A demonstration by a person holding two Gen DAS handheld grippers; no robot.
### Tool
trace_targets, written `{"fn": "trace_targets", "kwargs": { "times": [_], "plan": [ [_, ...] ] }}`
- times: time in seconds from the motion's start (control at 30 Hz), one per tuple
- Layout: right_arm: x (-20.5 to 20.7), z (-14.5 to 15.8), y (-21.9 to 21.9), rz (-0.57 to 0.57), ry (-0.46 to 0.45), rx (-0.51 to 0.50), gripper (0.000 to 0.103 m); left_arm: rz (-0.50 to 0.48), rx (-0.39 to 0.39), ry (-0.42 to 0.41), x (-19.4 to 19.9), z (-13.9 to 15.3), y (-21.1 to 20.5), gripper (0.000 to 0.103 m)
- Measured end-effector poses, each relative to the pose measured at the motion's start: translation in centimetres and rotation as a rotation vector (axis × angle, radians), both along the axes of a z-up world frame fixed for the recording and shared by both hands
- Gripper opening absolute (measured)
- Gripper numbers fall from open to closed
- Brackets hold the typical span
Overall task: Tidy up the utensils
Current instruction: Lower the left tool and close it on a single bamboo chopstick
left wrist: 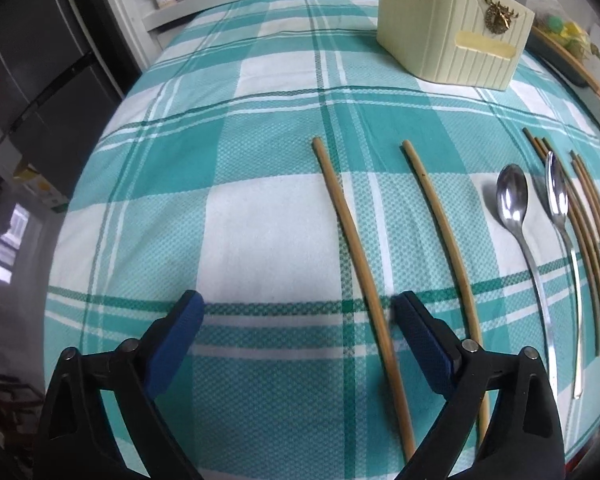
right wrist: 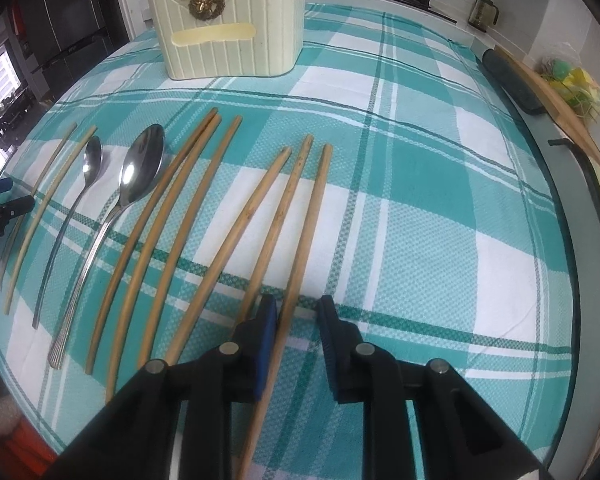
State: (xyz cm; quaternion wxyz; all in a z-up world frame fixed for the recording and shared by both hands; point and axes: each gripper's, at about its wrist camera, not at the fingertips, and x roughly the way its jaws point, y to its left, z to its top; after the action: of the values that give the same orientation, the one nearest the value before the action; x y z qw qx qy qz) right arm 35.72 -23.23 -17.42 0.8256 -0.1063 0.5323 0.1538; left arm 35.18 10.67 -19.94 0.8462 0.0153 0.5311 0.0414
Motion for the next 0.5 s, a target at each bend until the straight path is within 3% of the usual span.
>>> {"fn": "trace_targets", "kwargs": {
  "times": [0.1,0.23,0.4,0.5],
  "plan": [
    [1.5,0.0,0.3,0.010,0.023,0.000,0.022,-0.009,-0.056,0.028,1.8,-0.1,0.5,0.084],
    [4.1,0.0,1.0,0.019,0.037,-0.008,0.022,-0.027,-0.066,0.050,3.9,0.0,0.8,0.071],
    [7.5,-0.1,2.5,0.028,0.040,-0.011,0.022,-0.047,-0.082,0.073,5.8,0.3,0.7,0.039],
    [9.3,-0.1,3.0,0.015,0.034,-0.002,0.016,-0.060,-0.119,0.077,6.4,0.3,0.6,0.010]
  ]
}}
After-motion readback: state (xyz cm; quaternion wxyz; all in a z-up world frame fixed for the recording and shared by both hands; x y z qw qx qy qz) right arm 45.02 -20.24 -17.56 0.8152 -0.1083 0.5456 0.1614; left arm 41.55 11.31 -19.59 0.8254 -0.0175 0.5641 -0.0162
